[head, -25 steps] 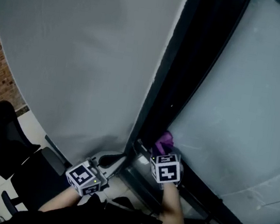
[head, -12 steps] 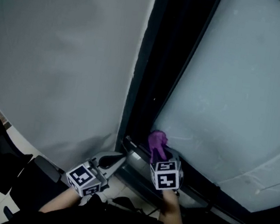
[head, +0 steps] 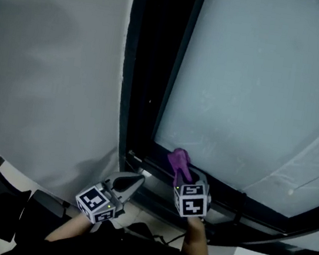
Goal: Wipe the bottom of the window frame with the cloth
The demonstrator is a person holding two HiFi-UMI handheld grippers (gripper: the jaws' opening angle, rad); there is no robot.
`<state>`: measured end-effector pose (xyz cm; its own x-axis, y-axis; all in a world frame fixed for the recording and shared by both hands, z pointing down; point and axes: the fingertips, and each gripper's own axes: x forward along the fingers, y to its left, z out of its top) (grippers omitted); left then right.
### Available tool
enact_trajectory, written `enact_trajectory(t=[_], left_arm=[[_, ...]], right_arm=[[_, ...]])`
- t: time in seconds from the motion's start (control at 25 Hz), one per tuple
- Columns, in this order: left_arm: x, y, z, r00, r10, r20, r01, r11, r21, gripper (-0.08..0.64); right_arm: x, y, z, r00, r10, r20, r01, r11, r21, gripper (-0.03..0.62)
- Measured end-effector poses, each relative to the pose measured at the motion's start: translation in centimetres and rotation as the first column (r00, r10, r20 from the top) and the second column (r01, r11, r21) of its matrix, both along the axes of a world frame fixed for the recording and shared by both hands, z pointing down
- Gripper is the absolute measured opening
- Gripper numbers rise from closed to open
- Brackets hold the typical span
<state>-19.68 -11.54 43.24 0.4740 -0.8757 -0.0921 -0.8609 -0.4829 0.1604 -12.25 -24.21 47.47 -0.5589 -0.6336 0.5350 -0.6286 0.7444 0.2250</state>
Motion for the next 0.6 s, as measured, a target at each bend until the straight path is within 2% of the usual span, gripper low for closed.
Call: enact_trajectory(t=[0.16, 0.6], left_arm=[[1.3, -0.2, 0.5, 0.998, 0.058, 0.024, -0.057, 0.998, -0.021, 0.002], [3.1, -0.7, 1.2, 0.989, 0.145, 0.013, -0.145, 0.989, -0.029, 0.002]], right_arm=[[2.1, -0.2, 0.1, 0.998, 0.059, 0.012, -0.059, 0.998, -0.006, 0.081], [6.5, -0.7, 0.0, 0.983, 0.182, 0.03, -0.182, 0.983, -0.001, 0.081]])
